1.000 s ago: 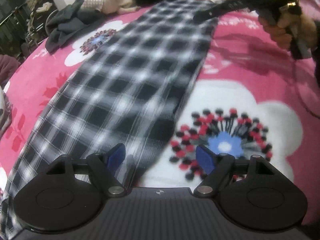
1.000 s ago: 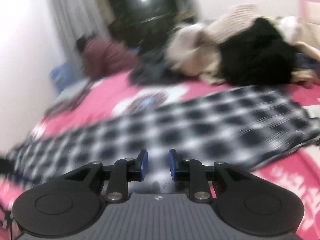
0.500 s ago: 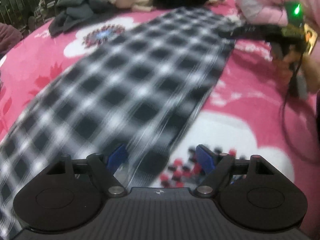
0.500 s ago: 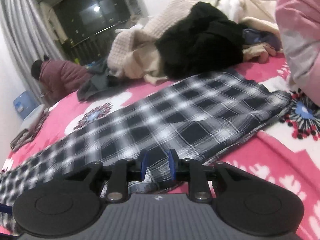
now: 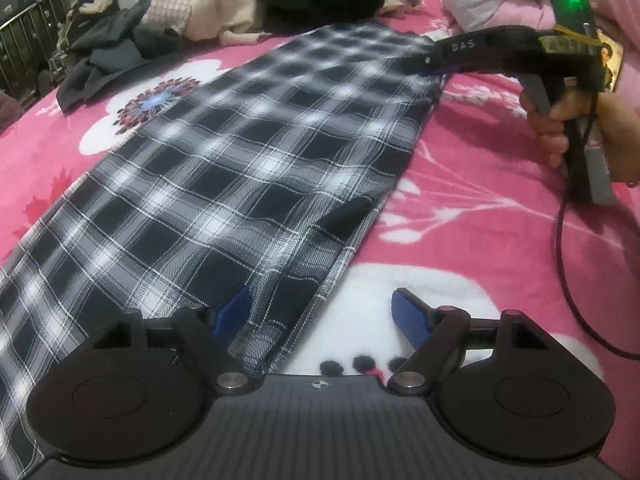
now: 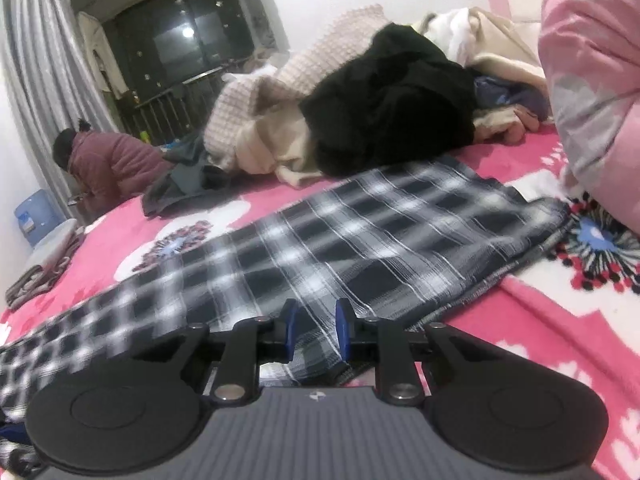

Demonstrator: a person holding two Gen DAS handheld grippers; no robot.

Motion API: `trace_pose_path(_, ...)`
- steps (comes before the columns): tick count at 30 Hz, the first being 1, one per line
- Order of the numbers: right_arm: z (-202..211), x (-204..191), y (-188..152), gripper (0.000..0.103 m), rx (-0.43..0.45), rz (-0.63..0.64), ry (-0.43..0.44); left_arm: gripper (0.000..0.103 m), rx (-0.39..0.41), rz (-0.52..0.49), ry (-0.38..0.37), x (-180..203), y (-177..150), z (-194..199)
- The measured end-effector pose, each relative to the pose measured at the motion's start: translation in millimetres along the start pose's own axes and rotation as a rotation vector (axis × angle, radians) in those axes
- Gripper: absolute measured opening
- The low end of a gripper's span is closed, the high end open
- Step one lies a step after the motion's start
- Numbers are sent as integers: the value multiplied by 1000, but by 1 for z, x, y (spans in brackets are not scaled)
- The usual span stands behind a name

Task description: Fold clothes

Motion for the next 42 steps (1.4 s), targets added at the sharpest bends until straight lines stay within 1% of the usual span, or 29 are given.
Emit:
trace_pose_path(3, -8, 6, -4, 22, -28, -21, -16, 79, 2, 15, -2, -1, -1, 1)
trace_pose_path(14, -13, 9, -9, 21, -62, -26, -26, 79, -8, 24, 11, 0, 0, -1)
trace_pose_path(42, -15, 10, -11, 20, -69, -23, -37, 79, -18, 35, 21, 0, 0, -1)
Point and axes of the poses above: each gripper's, at about its wrist camera, not at the fingertips, and z roughly against the way its jaws point, x to its right, y to its top, the point moved 9 cm from there along -z, roughly the way its jaws point
